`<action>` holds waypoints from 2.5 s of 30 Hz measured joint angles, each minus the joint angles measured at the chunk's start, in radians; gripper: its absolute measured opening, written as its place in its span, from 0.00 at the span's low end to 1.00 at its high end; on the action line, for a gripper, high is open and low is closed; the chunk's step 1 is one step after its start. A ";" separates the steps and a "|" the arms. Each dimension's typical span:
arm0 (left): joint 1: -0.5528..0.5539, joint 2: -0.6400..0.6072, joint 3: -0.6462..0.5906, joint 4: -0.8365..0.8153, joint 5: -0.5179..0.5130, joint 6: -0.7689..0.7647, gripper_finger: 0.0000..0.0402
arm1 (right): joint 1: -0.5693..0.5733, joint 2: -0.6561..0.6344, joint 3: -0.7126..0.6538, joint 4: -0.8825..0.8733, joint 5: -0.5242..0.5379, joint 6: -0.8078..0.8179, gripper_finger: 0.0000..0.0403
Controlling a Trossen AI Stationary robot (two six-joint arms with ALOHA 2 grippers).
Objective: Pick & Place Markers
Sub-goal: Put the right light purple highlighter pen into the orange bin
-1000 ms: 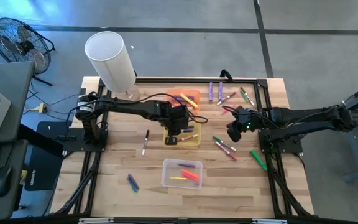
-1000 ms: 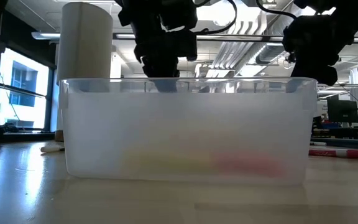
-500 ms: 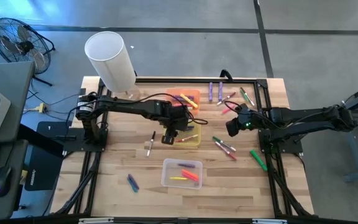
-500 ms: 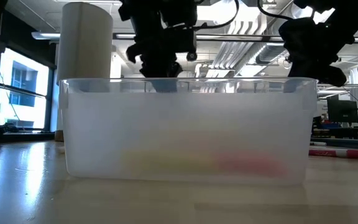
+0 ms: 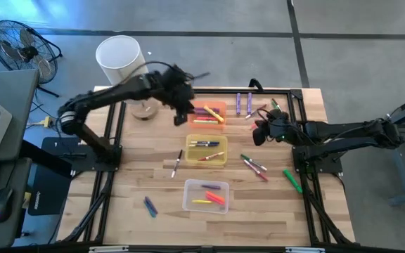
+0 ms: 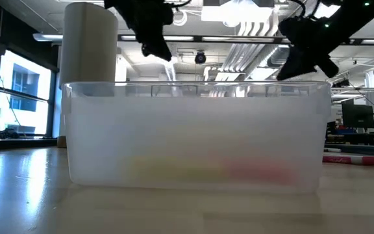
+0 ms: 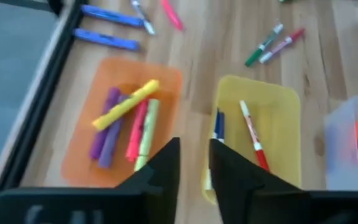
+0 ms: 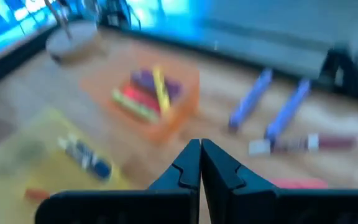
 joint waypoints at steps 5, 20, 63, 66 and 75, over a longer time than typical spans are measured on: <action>0.017 -0.143 -0.164 0.092 0.017 -0.041 0.02 | -0.146 0.099 0.027 0.241 -0.050 -0.189 0.00; 0.003 -0.561 -0.706 0.397 0.017 -0.491 0.00 | -0.632 0.730 0.660 -0.332 -0.387 -0.275 0.18; -0.213 -0.625 -0.722 0.387 -0.171 -0.545 0.00 | -0.780 1.067 0.725 -0.460 -0.600 -0.284 0.13; -0.213 -0.625 -0.721 0.387 -0.171 -0.543 0.00 | -0.751 0.943 0.734 -0.421 -0.573 -0.321 0.13; -0.212 -0.625 -0.721 0.388 -0.171 -0.518 0.00 | -0.527 0.744 0.735 -0.139 -0.533 -0.641 0.13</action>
